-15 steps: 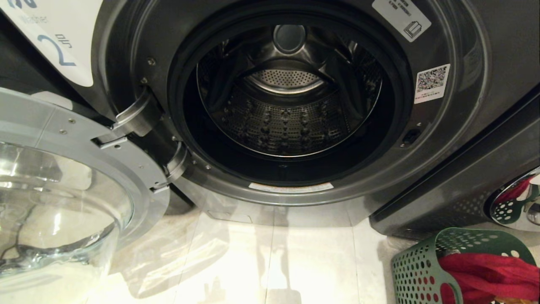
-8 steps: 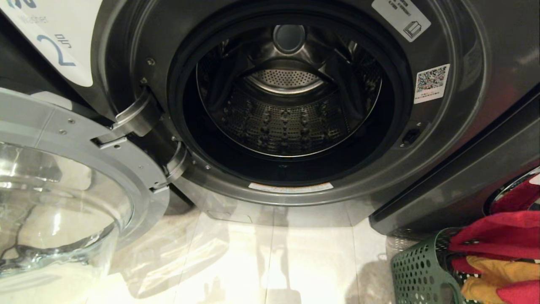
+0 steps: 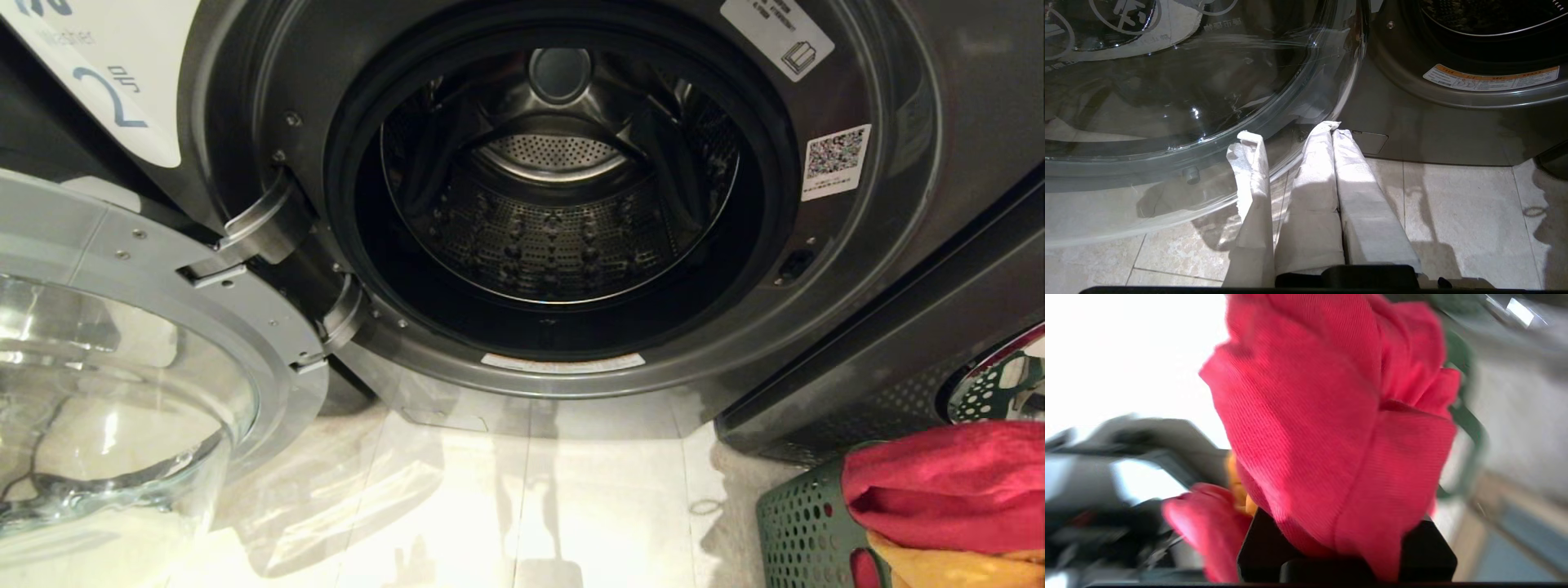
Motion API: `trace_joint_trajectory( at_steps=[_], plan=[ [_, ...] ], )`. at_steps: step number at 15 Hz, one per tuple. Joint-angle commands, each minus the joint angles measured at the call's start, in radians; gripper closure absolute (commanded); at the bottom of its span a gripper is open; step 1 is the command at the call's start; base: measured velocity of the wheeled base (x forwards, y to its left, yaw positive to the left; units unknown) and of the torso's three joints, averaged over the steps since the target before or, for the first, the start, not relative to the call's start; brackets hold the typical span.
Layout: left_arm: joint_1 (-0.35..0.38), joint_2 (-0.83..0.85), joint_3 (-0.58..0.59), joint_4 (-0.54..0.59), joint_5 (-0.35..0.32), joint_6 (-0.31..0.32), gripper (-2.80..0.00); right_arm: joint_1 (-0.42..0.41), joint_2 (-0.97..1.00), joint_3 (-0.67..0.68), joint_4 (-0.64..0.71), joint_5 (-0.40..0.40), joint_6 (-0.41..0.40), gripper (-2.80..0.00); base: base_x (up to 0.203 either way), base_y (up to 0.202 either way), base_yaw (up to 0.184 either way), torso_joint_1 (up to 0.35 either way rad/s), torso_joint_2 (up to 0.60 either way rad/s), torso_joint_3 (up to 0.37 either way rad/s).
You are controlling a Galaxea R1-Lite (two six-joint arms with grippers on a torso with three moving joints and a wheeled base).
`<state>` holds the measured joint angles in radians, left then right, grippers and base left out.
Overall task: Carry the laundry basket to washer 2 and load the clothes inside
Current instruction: Place the clothes into the washing machine
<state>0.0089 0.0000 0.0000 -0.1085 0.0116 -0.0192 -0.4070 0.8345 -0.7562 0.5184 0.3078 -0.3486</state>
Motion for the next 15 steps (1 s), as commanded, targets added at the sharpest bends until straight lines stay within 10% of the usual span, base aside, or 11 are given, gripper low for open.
trace_joint_trajectory(
  at_steps=[1, 9, 15],
  plan=[
    [0.0, 0.002, 0.04, -0.002, 0.001, -0.001, 0.0, 0.232, 0.01, -0.085, 0.033, 0.009, 0.042, 0.0, 0.0, 0.0, 0.0, 0.0, 0.0, 0.0],
    [0.0, 0.002, 0.04, -0.002, 0.001, -0.001, 0.0, 0.935, 0.159, -0.188, -0.162, -0.234, 0.129, 0.0, 0.0, 0.0, 0.0, 0.0, 0.0, 0.0],
    [0.0, 0.002, 0.04, -0.001, 0.001, -0.001, 0.0, 1.218, 0.387, -0.193, -0.508, -0.545, 0.193, 0.0, 0.0, 0.0, 0.0, 0.0, 0.0, 0.0]
  ],
)
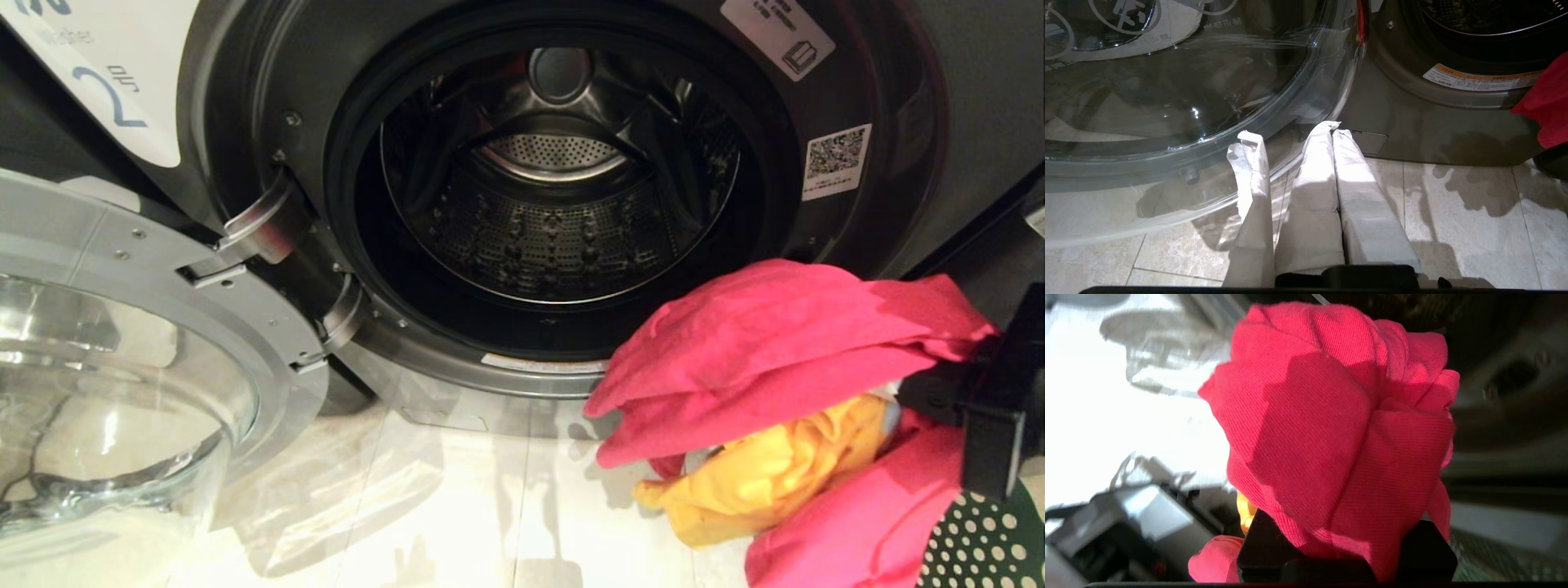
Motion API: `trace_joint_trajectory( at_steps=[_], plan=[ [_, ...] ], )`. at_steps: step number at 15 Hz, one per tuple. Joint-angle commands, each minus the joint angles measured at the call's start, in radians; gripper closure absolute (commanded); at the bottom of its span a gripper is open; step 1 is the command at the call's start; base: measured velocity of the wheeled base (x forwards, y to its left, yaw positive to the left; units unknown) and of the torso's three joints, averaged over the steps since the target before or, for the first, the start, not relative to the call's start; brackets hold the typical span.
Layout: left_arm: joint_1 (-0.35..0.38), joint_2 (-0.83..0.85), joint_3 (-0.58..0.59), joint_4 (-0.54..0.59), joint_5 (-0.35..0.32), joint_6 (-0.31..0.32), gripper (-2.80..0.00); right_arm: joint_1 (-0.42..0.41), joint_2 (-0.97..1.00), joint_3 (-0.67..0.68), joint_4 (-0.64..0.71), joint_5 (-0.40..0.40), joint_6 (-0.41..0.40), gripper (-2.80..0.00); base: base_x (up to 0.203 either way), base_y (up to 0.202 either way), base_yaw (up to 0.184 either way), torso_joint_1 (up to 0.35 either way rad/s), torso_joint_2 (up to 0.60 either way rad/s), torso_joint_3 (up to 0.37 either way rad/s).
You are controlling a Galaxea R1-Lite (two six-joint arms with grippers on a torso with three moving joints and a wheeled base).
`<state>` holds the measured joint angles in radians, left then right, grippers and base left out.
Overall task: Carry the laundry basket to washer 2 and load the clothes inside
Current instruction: Place the clothes into the washing machine
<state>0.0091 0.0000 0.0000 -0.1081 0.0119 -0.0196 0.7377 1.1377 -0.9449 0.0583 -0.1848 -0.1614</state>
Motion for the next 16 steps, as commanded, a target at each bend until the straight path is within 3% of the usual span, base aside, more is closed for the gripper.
trace_joint_trajectory(
  at_steps=[1, 5, 8, 12, 16],
  plan=[
    [0.0, 0.002, 0.04, -0.001, 0.0, 0.0, 0.0, 0.094, 0.114, -0.004, -0.088, -0.073, 0.012, 0.0, 0.0, 0.0, 0.0, 0.0, 0.0, 0.0],
    [0.0, 0.002, 0.04, -0.001, 0.0, 0.0, 0.0, 0.108, 0.251, 0.007, -0.304, -0.171, 0.021, 0.0, 0.0, 0.0, 0.0, 0.0, 0.0, 0.0],
    [0.0, 0.002, 0.04, -0.002, 0.0, 0.0, 0.0, 0.123, 0.319, 0.007, -0.363, -0.215, 0.023, 0.0, 0.0, 0.0, 0.0, 0.0, 0.0, 0.0],
    [0.0, 0.002, 0.04, -0.002, 0.0, 0.0, 0.0, 0.124, 0.5, -0.01, -0.584, -0.284, 0.017, 0.0, 0.0, 0.0, 0.0, 0.0, 0.0, 0.0],
    [0.0, 0.002, 0.04, -0.002, 0.0, 0.0, 0.0, 0.099, 0.666, -0.147, -0.641, -0.41, -0.008, 0.0, 0.0, 0.0, 0.0, 0.0, 0.0, 0.0]
  ],
)
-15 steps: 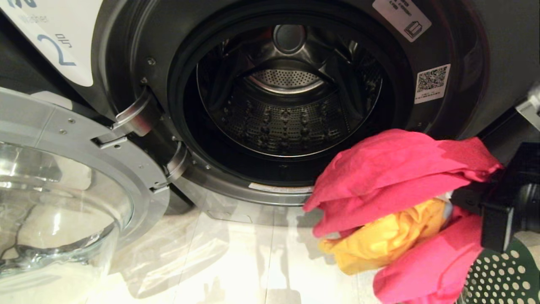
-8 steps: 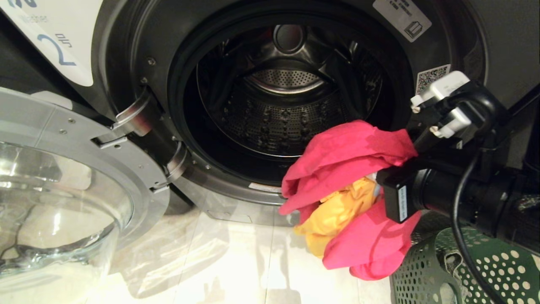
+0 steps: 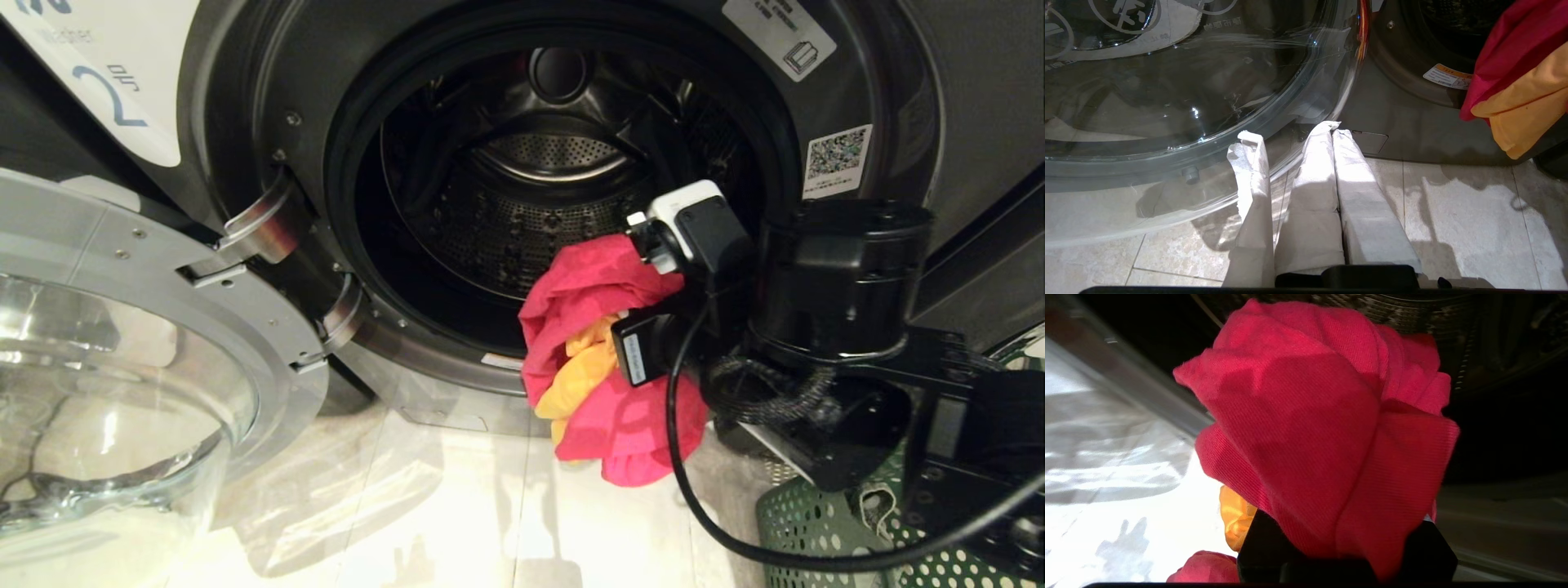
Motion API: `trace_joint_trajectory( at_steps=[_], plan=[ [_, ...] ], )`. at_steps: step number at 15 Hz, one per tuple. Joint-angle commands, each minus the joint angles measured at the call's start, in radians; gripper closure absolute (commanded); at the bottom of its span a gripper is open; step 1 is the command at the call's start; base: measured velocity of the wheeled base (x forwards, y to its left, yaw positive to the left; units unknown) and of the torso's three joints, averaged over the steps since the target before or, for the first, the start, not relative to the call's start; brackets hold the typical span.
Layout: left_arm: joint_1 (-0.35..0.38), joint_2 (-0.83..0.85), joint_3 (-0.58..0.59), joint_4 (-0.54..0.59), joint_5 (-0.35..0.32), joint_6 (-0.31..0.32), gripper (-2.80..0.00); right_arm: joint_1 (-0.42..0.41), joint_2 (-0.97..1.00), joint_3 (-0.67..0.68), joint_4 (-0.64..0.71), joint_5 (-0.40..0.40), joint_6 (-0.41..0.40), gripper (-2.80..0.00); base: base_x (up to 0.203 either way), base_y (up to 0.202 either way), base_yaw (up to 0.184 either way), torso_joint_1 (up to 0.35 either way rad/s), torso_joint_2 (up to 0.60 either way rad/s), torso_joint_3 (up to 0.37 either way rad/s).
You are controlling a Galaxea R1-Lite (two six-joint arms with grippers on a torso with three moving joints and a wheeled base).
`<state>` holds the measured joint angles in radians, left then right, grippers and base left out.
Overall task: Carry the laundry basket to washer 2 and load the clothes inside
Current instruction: Place the clothes into the washing machine
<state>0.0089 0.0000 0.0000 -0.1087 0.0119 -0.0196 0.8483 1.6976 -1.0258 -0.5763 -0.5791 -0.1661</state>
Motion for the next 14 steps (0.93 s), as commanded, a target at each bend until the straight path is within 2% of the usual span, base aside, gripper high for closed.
trace_joint_trajectory(
  at_steps=[1, 6, 10, 12, 14],
  plan=[
    [0.0, 0.002, 0.04, -0.001, 0.0, 0.0, 0.0, -0.024, 0.148, -0.119, -0.008, -0.022, -0.004, 0.0, 0.0, 0.0, 0.0, 0.0, 0.0, 0.0],
    [0.002, 0.002, 0.04, 0.0, 0.0, 0.0, 0.0, -0.122, 0.346, -0.441, -0.005, -0.026, -0.009, 0.0, 0.0, 0.0, 0.0, 0.0, 0.0, 0.0],
    [0.0, 0.002, 0.04, 0.0, 0.0, 0.0, 0.0, -0.186, 0.475, -0.715, 0.008, -0.021, -0.062, 0.0, 0.0, 0.0, 0.0, 0.0, 0.0, 0.0],
    [0.0, 0.002, 0.04, 0.0, 0.0, 0.0, 0.0, -0.212, 0.539, -0.858, 0.01, 0.016, -0.119, 0.0, 0.0, 0.0, 0.0, 0.0, 0.0, 0.0],
    [0.0, 0.002, 0.04, 0.0, 0.0, 0.0, 0.0, -0.242, 0.586, -0.929, 0.01, 0.082, -0.176, 0.0, 0.0, 0.0, 0.0, 0.0, 0.0, 0.0]
  ],
)
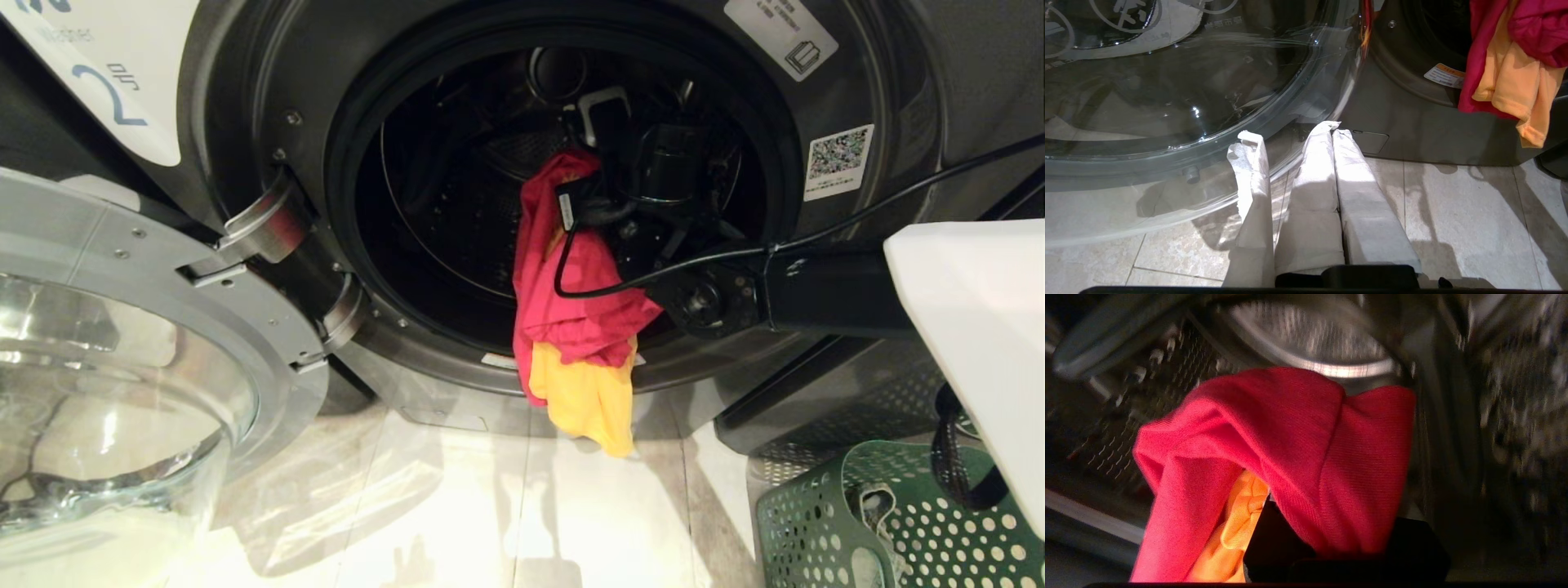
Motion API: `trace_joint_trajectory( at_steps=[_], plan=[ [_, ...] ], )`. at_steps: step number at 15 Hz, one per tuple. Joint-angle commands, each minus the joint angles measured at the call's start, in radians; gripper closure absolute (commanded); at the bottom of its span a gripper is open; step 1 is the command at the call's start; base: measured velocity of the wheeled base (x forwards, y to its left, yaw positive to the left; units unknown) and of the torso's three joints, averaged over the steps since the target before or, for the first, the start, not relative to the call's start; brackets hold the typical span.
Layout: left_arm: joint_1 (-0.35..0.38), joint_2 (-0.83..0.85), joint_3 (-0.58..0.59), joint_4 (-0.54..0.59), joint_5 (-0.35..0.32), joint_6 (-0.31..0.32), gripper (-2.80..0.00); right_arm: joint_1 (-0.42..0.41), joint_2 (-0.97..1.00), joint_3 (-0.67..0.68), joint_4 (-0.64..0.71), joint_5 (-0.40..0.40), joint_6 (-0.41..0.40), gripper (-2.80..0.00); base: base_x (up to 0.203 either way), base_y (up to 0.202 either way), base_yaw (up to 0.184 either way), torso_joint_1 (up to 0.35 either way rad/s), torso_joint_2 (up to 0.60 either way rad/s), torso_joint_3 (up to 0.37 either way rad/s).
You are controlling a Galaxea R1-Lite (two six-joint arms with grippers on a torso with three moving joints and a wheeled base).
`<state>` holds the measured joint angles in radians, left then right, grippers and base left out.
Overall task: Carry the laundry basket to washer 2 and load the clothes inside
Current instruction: Place the clothes into the washing machine
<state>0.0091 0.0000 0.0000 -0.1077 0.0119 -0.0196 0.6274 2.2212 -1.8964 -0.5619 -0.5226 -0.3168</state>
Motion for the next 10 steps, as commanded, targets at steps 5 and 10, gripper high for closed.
trace_joint_trajectory(
  at_steps=[5, 10],
  plan=[
    [0.0, 0.002, 0.04, -0.001, 0.0, 0.0, 0.0, -0.038, 0.078, -0.055, -0.01, 0.049, -0.019, -2.8, 0.0, 0.0, 0.0, 0.0, 0.0, 0.0],
    [0.001, 0.002, 0.04, -0.003, 0.0, 0.0, 0.0, -0.034, 0.026, 0.019, 0.027, 0.054, 0.006, -2.8, 0.0, 0.0, 0.0, 0.0, 0.0, 0.0]
  ],
)
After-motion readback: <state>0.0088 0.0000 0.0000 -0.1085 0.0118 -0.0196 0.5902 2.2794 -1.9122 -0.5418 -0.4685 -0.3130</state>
